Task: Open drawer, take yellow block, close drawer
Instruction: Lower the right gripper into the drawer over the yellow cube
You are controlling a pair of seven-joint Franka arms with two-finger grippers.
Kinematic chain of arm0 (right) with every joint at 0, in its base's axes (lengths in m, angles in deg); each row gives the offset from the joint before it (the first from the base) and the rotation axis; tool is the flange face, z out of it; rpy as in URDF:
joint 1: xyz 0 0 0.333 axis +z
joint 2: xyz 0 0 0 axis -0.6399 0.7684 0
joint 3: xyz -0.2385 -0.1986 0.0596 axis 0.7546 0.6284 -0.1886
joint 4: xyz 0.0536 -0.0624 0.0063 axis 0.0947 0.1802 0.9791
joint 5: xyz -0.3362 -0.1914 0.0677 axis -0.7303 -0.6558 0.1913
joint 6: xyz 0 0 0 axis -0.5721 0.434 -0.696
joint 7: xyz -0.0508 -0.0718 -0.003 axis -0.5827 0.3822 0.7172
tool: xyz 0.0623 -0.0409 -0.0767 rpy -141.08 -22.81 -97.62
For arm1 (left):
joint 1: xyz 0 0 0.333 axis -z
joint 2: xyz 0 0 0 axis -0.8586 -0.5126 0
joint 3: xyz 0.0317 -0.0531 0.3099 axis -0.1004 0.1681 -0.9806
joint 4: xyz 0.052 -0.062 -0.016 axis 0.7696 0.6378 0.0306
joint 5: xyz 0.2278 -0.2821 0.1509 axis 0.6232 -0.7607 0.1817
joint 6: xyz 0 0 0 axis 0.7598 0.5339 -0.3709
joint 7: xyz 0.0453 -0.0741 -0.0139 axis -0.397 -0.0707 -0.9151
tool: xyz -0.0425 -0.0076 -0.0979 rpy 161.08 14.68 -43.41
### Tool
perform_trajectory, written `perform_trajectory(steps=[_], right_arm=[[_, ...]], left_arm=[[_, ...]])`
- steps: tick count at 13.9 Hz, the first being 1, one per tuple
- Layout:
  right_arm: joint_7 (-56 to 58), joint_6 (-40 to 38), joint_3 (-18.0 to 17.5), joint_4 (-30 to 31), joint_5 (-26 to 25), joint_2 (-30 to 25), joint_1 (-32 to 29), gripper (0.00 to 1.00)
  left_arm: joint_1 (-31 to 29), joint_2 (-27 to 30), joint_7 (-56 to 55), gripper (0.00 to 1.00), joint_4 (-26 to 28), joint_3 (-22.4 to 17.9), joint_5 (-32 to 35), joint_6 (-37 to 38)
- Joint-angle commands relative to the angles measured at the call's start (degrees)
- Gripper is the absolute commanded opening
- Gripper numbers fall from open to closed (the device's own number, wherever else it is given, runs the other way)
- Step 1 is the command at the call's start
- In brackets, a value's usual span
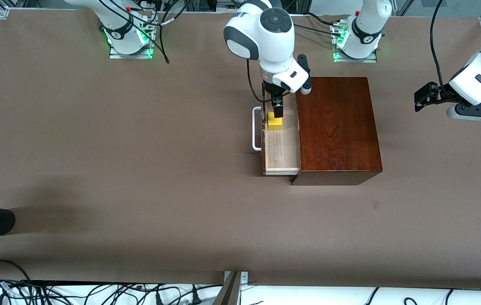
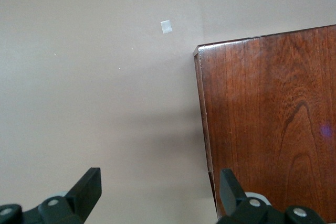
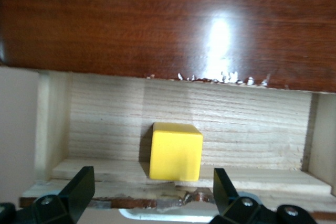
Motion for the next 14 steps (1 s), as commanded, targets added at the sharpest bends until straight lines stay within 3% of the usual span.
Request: perform_trajectory(steps=[1,12,14], right_arm=[[1.8,-0.7,0.3,-2.4,-2.4,1.1,0.3,1.00],[-3.6,0.7,0.4,-3.3,-2.7,5.3,1.0,1.00],[-3.6,0.8,0.4,-3.9,-2.7,5.5,1.0,1.00]], left_arm=[[0.1,0.2,-0.4,1.00,-0.2,-0.1,-1.5,0.3],[0.1,-0.6,-0.2,1.00,-0.8,-0.1,-1.6,-0.1],[0.1,-2.8,-0.2,1.00,-2.7,-0.1,-1.6,-0.1]])
